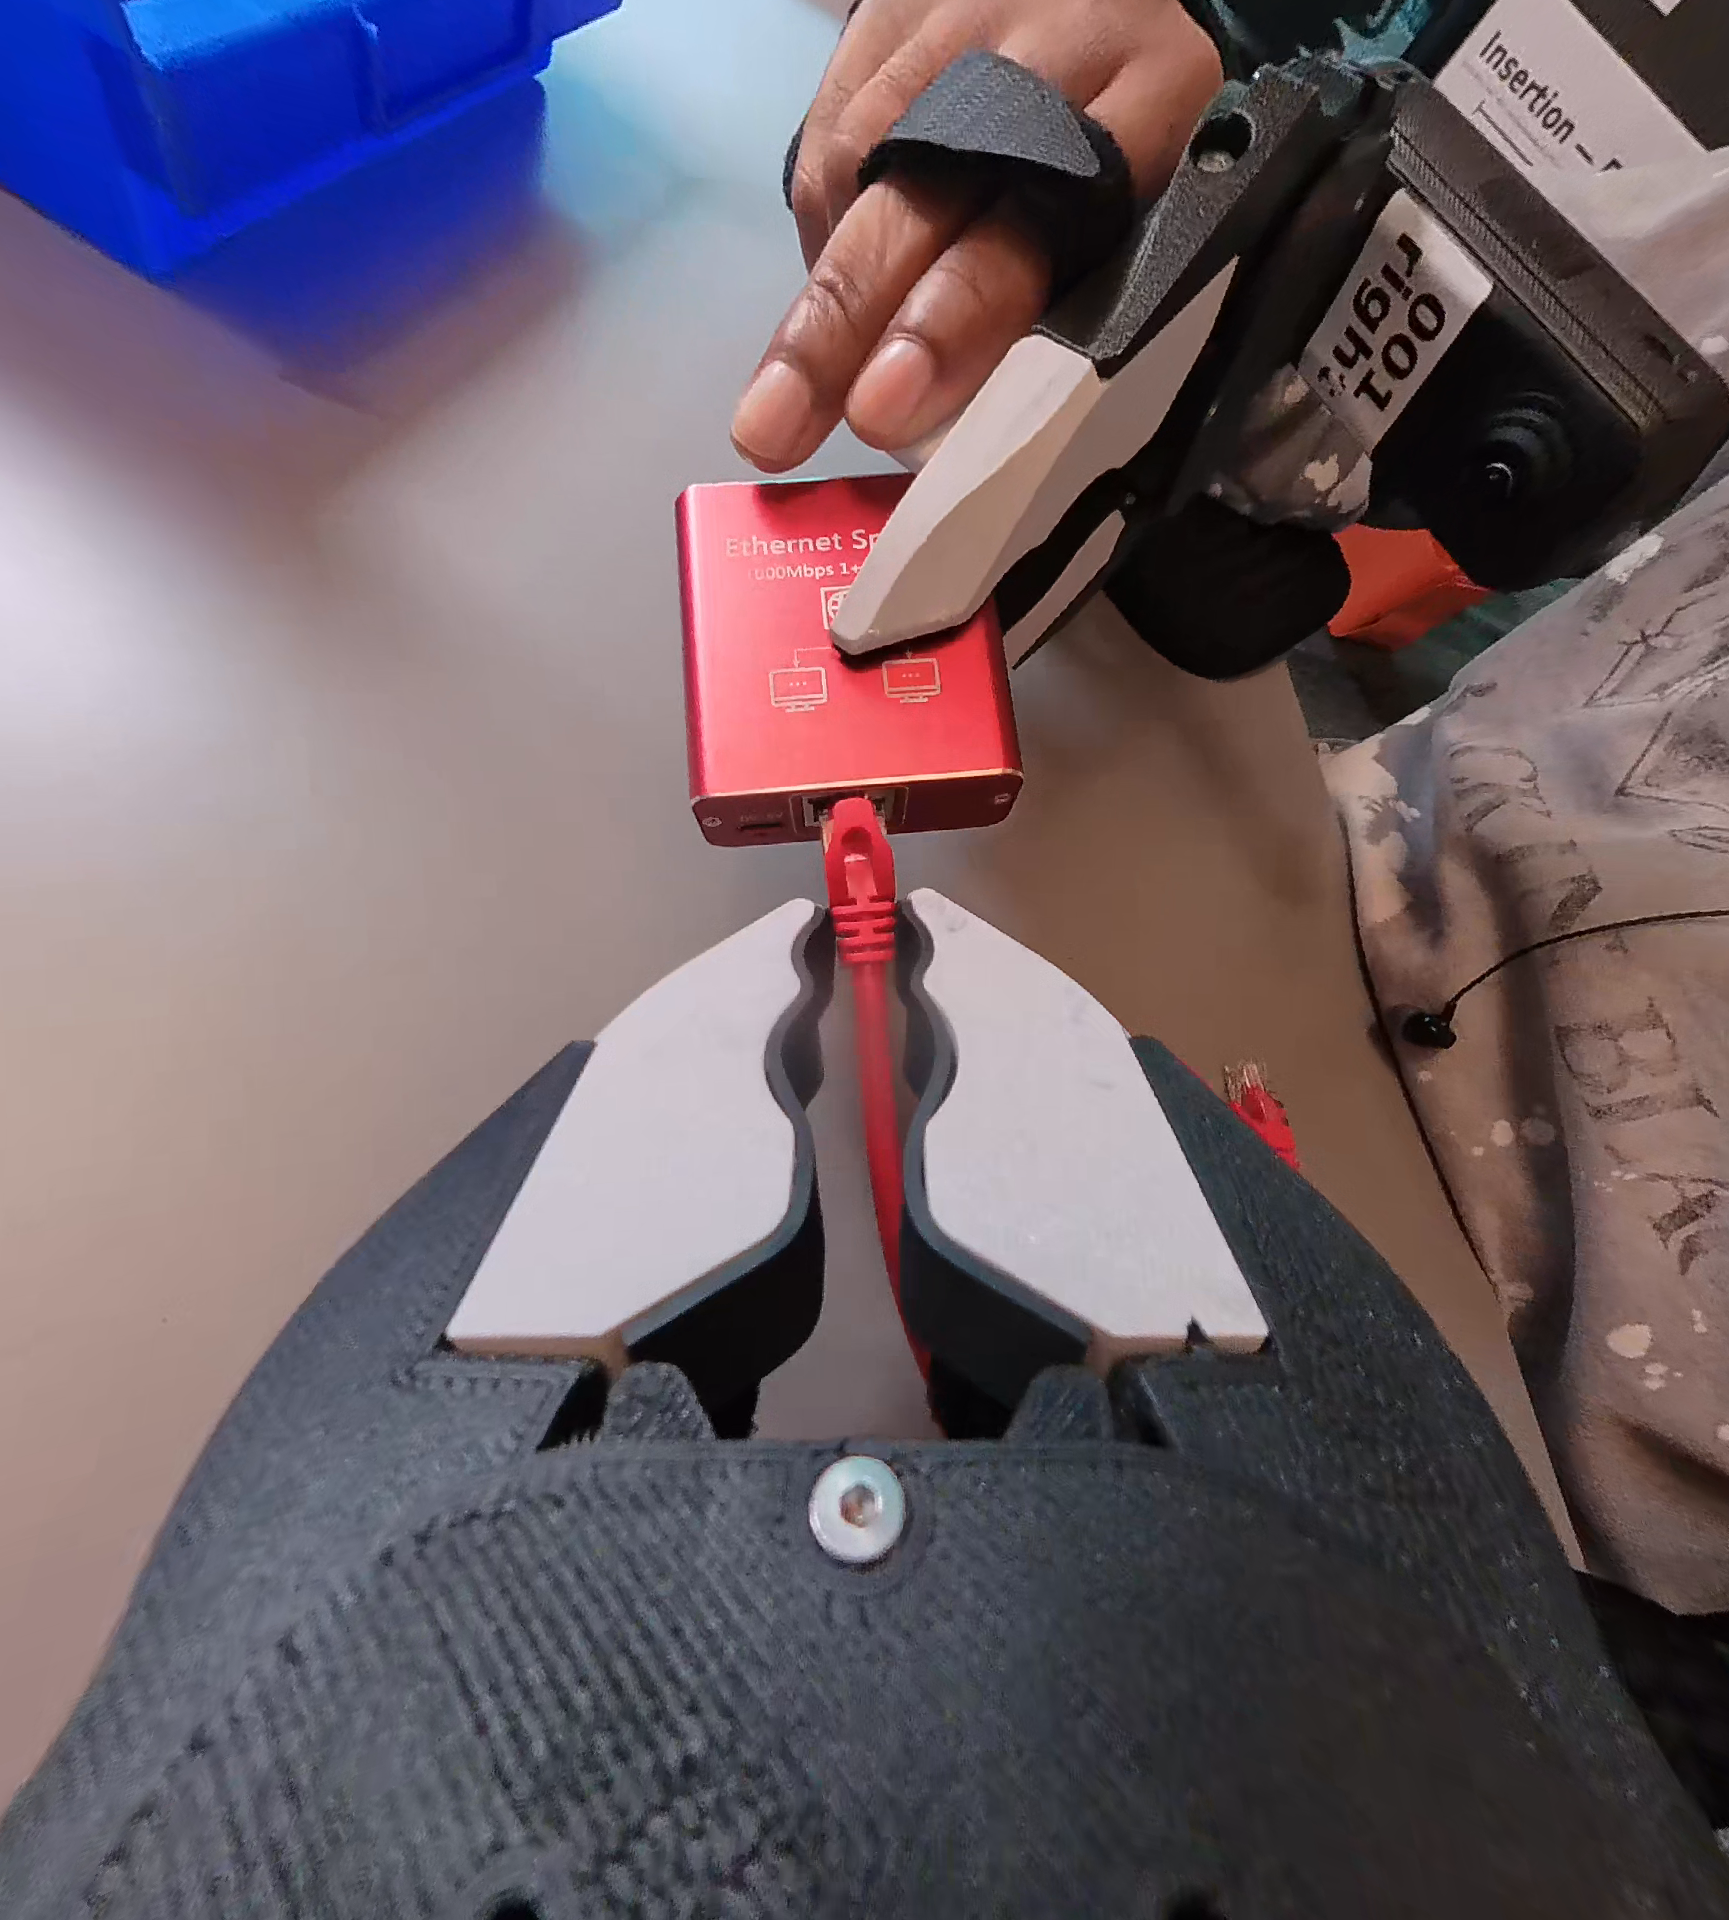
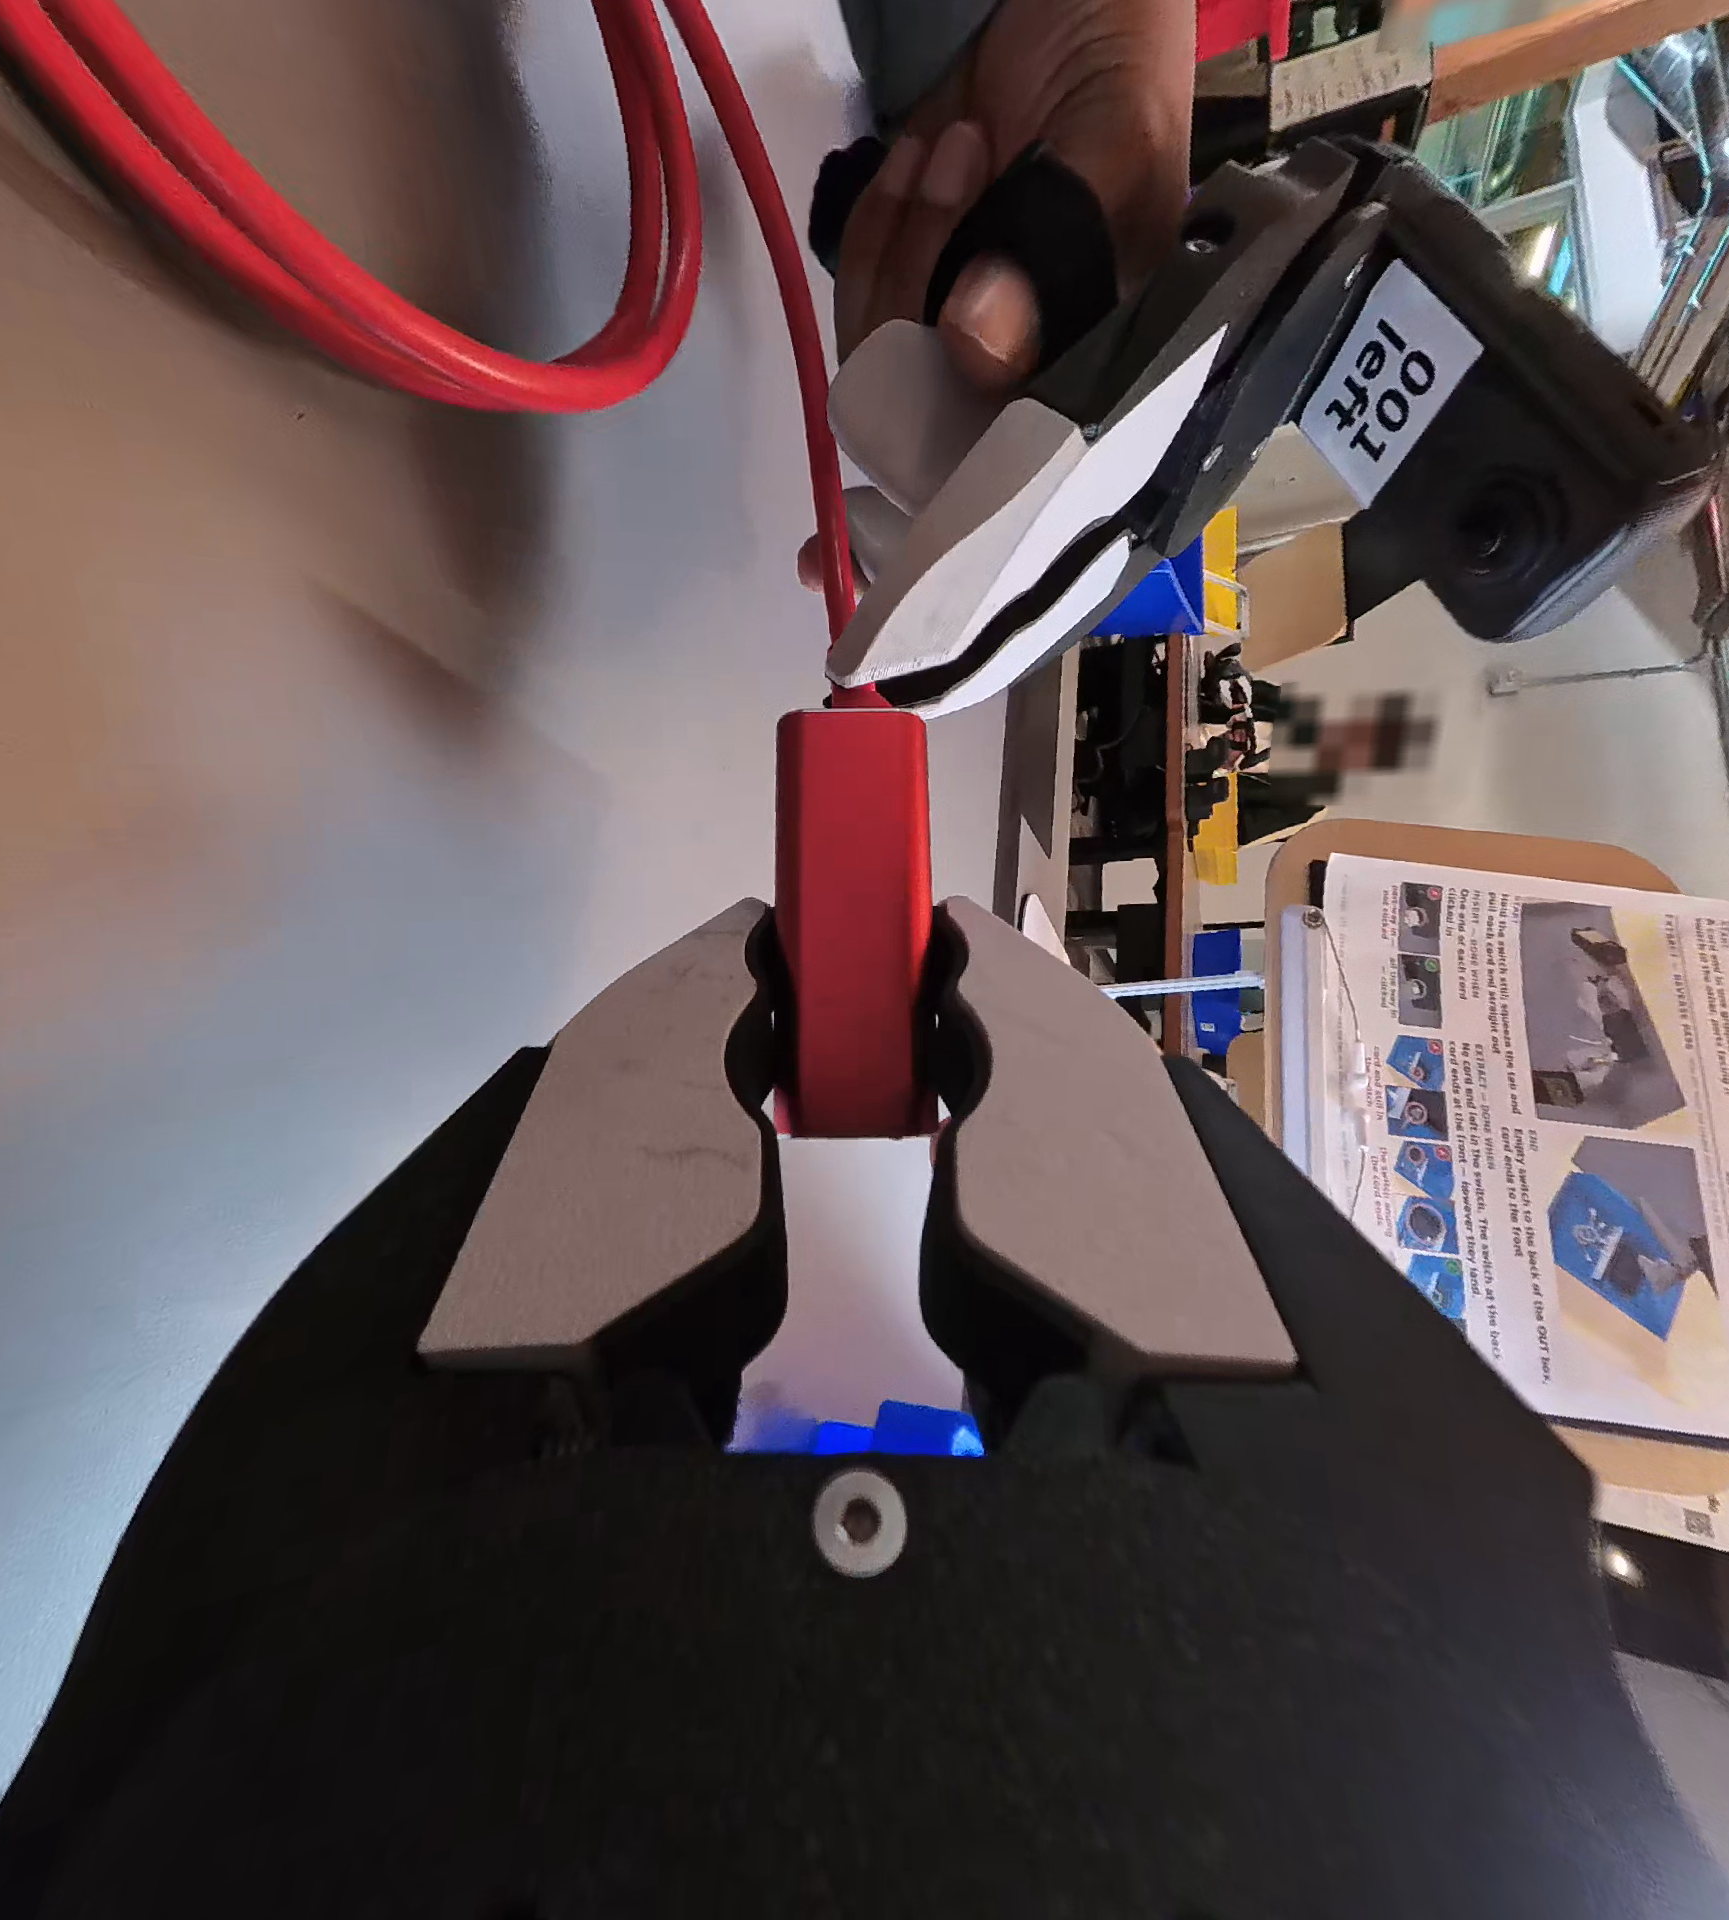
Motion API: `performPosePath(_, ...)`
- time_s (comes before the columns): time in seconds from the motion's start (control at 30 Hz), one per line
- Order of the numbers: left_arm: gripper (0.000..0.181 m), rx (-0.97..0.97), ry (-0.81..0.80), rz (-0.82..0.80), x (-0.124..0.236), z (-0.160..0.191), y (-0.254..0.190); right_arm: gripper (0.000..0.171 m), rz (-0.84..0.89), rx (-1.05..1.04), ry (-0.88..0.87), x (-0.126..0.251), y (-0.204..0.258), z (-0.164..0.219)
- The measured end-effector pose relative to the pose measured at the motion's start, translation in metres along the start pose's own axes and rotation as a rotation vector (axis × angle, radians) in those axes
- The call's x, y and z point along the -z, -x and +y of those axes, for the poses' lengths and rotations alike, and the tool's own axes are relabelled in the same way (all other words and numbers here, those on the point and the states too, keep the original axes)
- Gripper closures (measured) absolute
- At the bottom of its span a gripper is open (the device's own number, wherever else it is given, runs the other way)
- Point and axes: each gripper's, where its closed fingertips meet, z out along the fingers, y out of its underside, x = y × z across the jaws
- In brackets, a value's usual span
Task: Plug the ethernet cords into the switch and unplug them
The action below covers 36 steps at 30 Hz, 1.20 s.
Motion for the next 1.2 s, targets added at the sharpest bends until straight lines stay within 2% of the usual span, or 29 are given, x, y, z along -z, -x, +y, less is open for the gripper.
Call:
performPosePath(0.23,0.17,0.062,-0.11,-0.064,0.012,-0.017,0.013,0.144,0.114,-0.071,0.062,-0.009,-0.015,0.019)
performPosePath(0.6,0.169,0.156,-0.144,-0.196,0.015,-0.031,0.021,0.144,0.181,-0.073,0.202,-0.011,-0.024,0.035)
performPosePath(0.73,0.169,0.037,-0.128,-0.316,0.016,-0.036,0.024,0.145,0.147,-0.117,0.207,-0.009,-0.025,0.038)
performPosePath(0.87,0.159,-0.174,-0.15,-0.465,0.032,-0.06,0.01,0.145,0.044,-0.235,0.213,-0.004,-0.023,0.039)
performPosePath(1.1,0.14,-0.461,-0.028,-0.509,0.022,-0.075,-0.034,0.145,-0.262,-0.48,0.087,0.013,-0.05,-0.001)
performPosePath(1.2,0.143,-0.544,-0.005,-0.599,0.026,-0.084,-0.04,0.145,-0.366,-0.495,0.075,0.026,-0.066,-0.018)
